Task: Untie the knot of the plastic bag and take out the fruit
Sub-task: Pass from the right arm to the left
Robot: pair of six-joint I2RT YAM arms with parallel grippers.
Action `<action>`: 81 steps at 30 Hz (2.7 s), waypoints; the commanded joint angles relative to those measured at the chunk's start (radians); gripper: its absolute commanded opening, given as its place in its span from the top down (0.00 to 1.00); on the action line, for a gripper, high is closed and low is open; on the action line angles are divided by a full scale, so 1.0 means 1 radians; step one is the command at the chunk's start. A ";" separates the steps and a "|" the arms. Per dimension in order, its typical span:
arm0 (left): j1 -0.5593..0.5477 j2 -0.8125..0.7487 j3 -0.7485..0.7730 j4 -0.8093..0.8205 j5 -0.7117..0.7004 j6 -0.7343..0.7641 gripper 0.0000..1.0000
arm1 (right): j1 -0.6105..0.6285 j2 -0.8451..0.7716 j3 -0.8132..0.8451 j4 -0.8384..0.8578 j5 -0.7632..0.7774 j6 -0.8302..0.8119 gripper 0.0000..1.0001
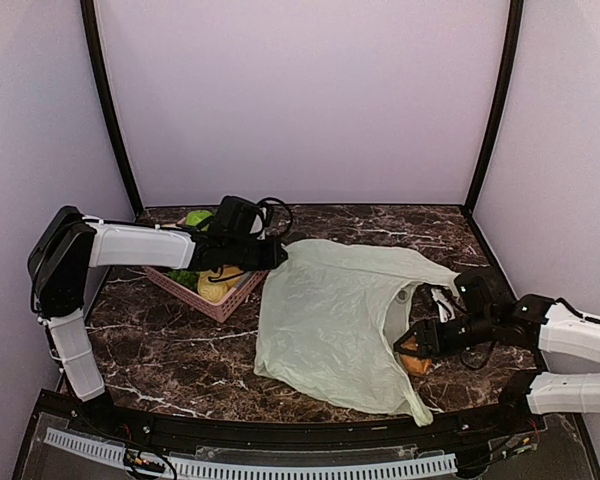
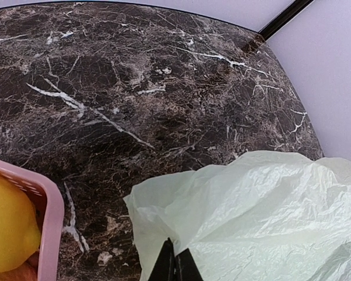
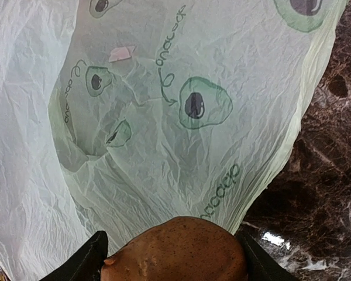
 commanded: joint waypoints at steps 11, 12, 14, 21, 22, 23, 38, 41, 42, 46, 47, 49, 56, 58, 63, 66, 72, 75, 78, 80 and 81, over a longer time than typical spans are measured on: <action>0.045 0.022 0.016 0.021 -0.019 -0.038 0.99 | -0.003 -0.139 0.041 -0.181 -0.176 0.006 0.43; 0.045 0.021 0.012 0.030 0.003 -0.037 0.99 | -0.004 -0.148 0.059 -0.199 -0.151 0.010 0.43; 0.045 0.018 0.003 0.056 0.037 -0.028 0.99 | -0.004 -0.153 0.109 -0.227 -0.094 0.013 0.43; 0.044 -0.083 0.004 0.071 0.095 0.004 0.62 | -0.004 -0.079 0.340 -0.261 0.138 -0.025 0.43; 0.044 -0.118 0.005 0.065 0.092 0.011 0.52 | -0.004 -0.065 0.371 -0.260 0.160 -0.038 0.43; 0.045 -0.135 0.006 0.048 0.080 0.028 0.48 | -0.005 -0.052 0.398 -0.258 0.178 -0.053 0.43; -0.148 -0.468 -0.170 0.270 0.387 0.009 0.19 | 0.078 0.138 0.531 0.171 -0.039 -0.026 0.42; -0.201 -0.437 -0.180 0.352 0.448 -0.076 0.19 | 0.138 0.170 0.572 0.225 -0.007 -0.049 0.42; -0.219 -0.432 -0.188 0.426 0.462 -0.132 0.18 | 0.152 0.178 0.580 0.251 0.001 -0.050 0.42; -0.263 -0.388 -0.228 0.666 0.488 -0.280 0.18 | 0.190 0.201 0.602 0.337 0.029 -0.044 0.41; -0.269 -0.372 -0.230 0.704 0.488 -0.294 0.18 | 0.196 0.209 0.611 0.348 0.029 -0.044 0.41; -0.287 -0.353 -0.227 0.747 0.487 -0.326 0.17 | 0.207 0.223 0.626 0.360 0.033 -0.049 0.41; -0.327 -0.283 -0.199 0.827 0.492 -0.390 0.14 | 0.227 0.245 0.648 0.383 0.009 -0.055 0.41; -0.331 -0.271 -0.189 0.816 0.493 -0.389 0.14 | 0.231 0.245 0.649 0.383 0.002 -0.053 0.41; -0.337 -0.252 -0.165 0.786 0.485 -0.388 0.15 | 0.240 0.241 0.643 0.427 -0.016 -0.047 0.41; -0.338 -0.243 -0.150 0.783 0.485 -0.389 0.16 | 0.241 0.248 0.650 0.424 -0.022 -0.047 0.41; -0.344 -0.235 -0.128 0.767 0.483 -0.382 0.16 | 0.243 0.261 0.653 0.427 -0.036 -0.045 0.41; -0.344 -0.233 -0.126 0.761 0.478 -0.378 0.20 | 0.245 0.265 0.656 0.428 -0.038 -0.046 0.41; -0.344 -0.234 -0.122 0.750 0.474 -0.370 0.28 | 0.246 0.265 0.656 0.429 -0.040 -0.046 0.41; -0.344 -0.235 -0.121 0.743 0.472 -0.366 0.34 | 0.246 0.264 0.655 0.429 -0.040 -0.046 0.41; -0.344 -0.235 -0.122 0.742 0.471 -0.366 0.36 | 0.246 0.263 0.655 0.430 -0.040 -0.046 0.41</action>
